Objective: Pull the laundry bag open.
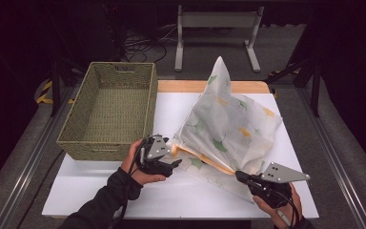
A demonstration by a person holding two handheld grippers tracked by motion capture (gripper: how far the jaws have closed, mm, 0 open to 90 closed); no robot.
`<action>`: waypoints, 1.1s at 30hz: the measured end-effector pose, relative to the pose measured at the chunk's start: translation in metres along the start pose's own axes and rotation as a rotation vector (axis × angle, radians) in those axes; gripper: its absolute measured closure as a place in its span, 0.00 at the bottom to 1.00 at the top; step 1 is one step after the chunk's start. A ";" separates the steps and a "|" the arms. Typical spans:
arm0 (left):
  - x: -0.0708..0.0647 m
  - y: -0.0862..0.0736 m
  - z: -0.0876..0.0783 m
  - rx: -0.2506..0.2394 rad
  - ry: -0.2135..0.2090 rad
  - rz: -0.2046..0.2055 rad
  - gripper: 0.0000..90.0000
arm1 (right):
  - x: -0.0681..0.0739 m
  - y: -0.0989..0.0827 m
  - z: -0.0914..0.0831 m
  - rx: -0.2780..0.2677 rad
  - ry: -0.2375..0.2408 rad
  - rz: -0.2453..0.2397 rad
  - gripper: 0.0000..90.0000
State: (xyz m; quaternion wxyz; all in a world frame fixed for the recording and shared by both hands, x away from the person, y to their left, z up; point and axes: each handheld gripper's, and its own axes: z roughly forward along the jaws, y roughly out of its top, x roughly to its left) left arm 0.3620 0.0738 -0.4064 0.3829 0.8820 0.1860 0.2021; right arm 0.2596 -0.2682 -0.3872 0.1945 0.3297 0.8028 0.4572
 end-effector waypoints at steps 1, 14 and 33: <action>0.000 0.000 0.000 0.000 0.000 0.000 0.25 | 0.000 0.000 0.000 0.000 0.000 0.000 1.00; 0.014 -0.005 0.013 0.091 -0.077 -0.010 0.83 | -0.009 -0.002 -0.010 -0.032 -0.015 0.024 1.00; -0.004 -0.087 -0.053 0.070 -0.176 -0.167 0.94 | 0.014 -0.002 0.049 0.158 0.100 -0.061 0.99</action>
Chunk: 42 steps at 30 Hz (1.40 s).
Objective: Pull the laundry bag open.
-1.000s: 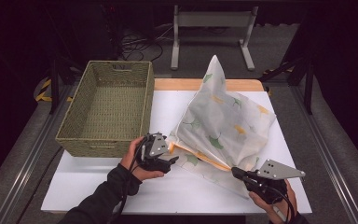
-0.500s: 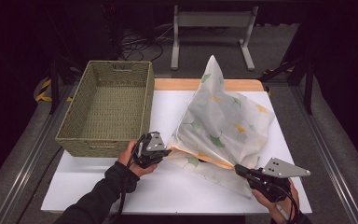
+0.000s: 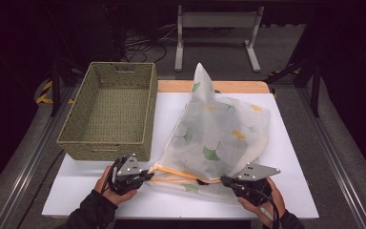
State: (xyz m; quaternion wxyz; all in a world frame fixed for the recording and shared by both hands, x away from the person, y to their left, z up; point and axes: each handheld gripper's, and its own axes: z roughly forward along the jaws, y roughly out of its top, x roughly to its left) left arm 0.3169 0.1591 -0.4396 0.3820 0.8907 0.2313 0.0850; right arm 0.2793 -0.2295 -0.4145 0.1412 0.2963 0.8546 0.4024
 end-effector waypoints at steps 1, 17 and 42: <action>-0.001 -0.004 -0.001 0.008 0.000 -0.006 0.94 | 0.001 0.000 0.004 0.013 0.007 -0.004 0.99; -0.032 0.005 -0.035 -0.195 0.025 0.102 0.59 | 0.015 0.010 0.002 -0.063 0.029 -0.034 0.99; -0.068 0.101 0.130 -0.018 0.000 0.245 0.61 | 0.015 0.025 0.002 -0.109 0.013 -0.019 0.99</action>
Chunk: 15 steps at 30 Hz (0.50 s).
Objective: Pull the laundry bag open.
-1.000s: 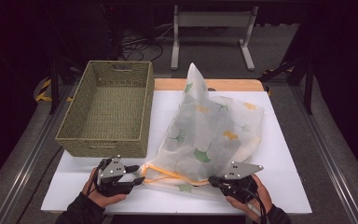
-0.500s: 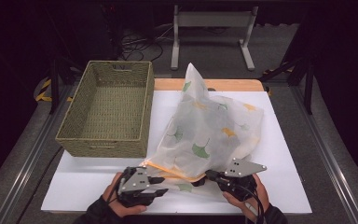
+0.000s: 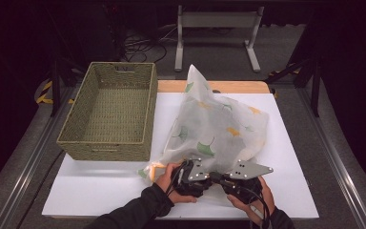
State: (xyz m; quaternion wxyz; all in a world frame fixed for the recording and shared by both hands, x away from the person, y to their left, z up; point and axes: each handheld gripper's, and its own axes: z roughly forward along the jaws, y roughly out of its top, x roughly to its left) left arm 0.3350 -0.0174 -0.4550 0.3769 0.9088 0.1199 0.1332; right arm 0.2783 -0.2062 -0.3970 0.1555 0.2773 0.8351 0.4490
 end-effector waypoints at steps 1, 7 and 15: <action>0.003 0.000 0.003 -0.001 0.002 -0.026 0.69 | 0.000 0.000 -0.001 -0.002 0.001 0.003 0.99; 0.027 -0.009 0.008 -0.009 0.149 -0.138 0.93 | 0.001 -0.002 -0.011 -0.022 0.031 -0.002 0.99; 0.028 -0.015 0.000 -0.053 0.112 -0.226 0.78 | -0.004 -0.013 -0.012 0.034 0.019 0.000 0.99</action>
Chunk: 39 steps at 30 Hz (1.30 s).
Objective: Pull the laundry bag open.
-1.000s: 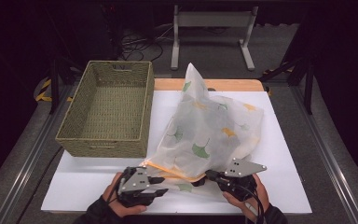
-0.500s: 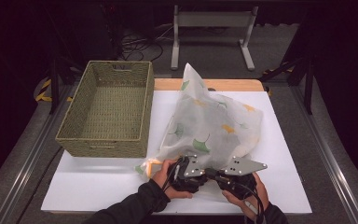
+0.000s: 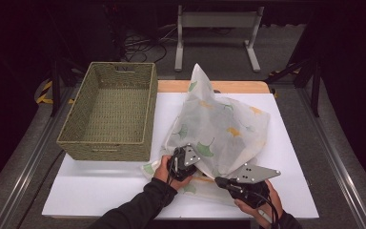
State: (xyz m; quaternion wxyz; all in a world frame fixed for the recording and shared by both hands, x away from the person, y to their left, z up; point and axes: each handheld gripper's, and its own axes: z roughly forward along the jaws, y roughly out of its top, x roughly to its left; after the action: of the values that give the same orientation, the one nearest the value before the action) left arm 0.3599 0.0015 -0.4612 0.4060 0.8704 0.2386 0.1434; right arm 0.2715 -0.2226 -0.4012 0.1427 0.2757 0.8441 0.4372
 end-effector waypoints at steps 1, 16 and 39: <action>-0.001 -0.001 -0.004 -0.002 -0.029 0.002 0.68 | -0.001 -0.001 0.001 0.002 0.003 0.009 0.99; 0.026 -0.047 -0.141 -0.089 0.026 0.065 0.28 | -0.008 -0.003 -0.005 0.016 0.001 0.022 0.99; 0.044 -0.084 -0.149 -0.002 -0.065 -0.015 0.85 | -0.013 -0.007 -0.004 0.042 0.016 0.029 0.99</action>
State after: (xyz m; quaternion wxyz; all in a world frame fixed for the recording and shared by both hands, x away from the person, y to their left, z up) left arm 0.3065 0.1666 -0.4303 0.4153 0.8725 0.2316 0.1121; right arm 0.2779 -0.2361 -0.4051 0.1238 0.2874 0.8501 0.4235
